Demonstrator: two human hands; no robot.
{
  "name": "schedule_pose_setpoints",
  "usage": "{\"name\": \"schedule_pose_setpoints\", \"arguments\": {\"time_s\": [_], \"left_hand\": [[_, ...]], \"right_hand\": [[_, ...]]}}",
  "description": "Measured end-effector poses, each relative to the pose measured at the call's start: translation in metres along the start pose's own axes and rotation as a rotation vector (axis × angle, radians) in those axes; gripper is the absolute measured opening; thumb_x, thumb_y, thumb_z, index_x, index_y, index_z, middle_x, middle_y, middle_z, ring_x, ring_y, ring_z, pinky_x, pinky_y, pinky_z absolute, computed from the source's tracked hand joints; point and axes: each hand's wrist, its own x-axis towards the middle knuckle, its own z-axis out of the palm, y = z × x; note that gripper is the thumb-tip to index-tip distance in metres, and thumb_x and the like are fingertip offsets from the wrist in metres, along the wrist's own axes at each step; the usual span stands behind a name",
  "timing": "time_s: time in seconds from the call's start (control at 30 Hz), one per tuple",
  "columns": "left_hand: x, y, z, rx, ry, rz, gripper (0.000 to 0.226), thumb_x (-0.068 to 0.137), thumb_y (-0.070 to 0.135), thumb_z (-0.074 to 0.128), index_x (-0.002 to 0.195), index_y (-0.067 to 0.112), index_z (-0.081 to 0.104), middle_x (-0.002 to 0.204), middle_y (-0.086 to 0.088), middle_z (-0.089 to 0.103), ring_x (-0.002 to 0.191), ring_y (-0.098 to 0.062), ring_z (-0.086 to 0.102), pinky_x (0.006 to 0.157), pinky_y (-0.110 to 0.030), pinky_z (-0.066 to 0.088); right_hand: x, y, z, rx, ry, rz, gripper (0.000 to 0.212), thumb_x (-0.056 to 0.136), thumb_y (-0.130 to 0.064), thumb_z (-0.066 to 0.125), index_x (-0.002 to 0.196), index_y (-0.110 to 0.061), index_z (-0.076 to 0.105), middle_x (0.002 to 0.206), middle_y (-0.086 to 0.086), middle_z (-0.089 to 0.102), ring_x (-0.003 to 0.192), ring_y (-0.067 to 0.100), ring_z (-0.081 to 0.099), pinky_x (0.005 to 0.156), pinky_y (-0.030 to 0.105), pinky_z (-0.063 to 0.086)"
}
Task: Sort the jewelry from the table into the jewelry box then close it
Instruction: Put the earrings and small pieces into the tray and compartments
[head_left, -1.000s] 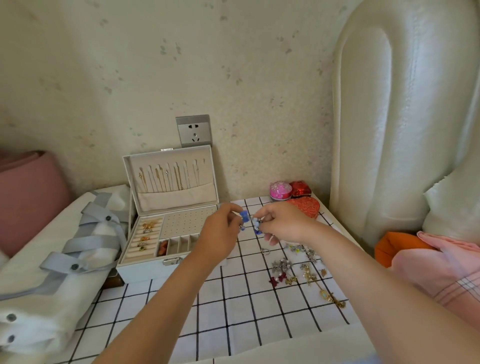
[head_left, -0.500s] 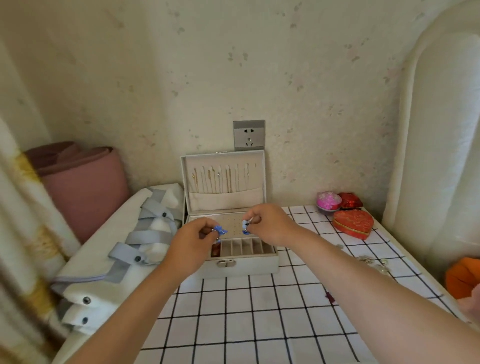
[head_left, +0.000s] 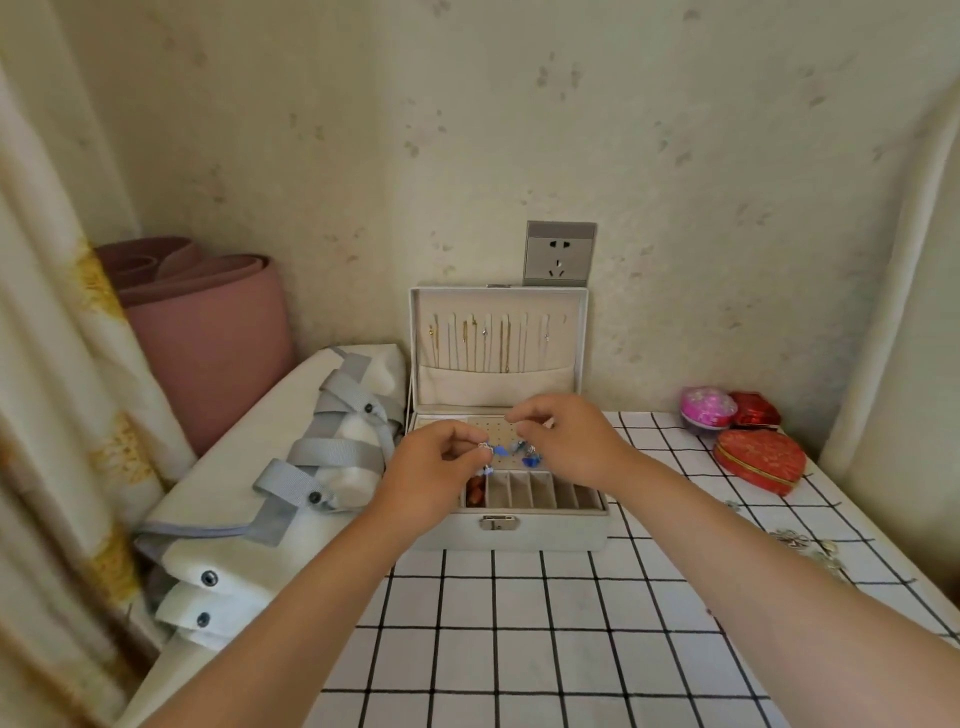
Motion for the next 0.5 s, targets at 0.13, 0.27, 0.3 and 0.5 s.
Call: {"name": "schedule_pose_setpoints", "arguments": {"time_s": [0.13,0.27,0.3,0.5], "left_hand": [[-0.002,0.005,-0.006,-0.078,-0.011,0.005,0.013,0.088,0.006,0.070,0.097,0.015,0.073,0.082,0.002,0.073,0.070,0.002,0.067,0.069,-0.014,0.051],[-0.004,0.007,-0.011,-0.094,-0.071,0.056,0.017,0.088,0.000,0.068,0.100,0.012,0.073,0.080,0.005,0.073,0.074,0.000,0.067,0.069,-0.013,0.051],[-0.005,0.007,-0.012,-0.090,-0.074,0.056,0.018,0.088,0.000,0.068,0.100,0.012,0.073,0.080,0.004,0.073,0.074,-0.001,0.068,0.069,-0.014,0.052],[-0.003,0.006,-0.013,-0.049,-0.060,-0.076,0.016,0.085,0.007,0.072,0.097,0.017,0.070,0.083,-0.005,0.075,0.070,-0.012,0.069,0.075,-0.027,0.058]], "right_hand": [[-0.015,-0.022,-0.004,0.253,-0.180,0.086,0.021,0.097,-0.033,0.060,0.108,-0.024,0.075,0.097,-0.005,0.076,0.067,0.013,0.063,0.055,0.023,0.046],[-0.023,-0.026,0.003,0.316,-0.242,0.056,0.025,0.096,-0.022,0.065,0.119,-0.025,0.071,0.096,0.001,0.076,0.070,0.015,0.067,0.049,0.025,0.045],[-0.023,-0.027,0.005,0.330,-0.228,0.058,0.025,0.095,-0.020,0.066,0.118,-0.025,0.072,0.093,0.006,0.076,0.069,0.015,0.066,0.049,0.026,0.045],[-0.024,-0.027,0.005,0.379,-0.164,0.107,0.017,0.092,-0.013,0.069,0.106,-0.020,0.076,0.082,0.008,0.074,0.060,0.011,0.060,0.049,0.026,0.045]]}}
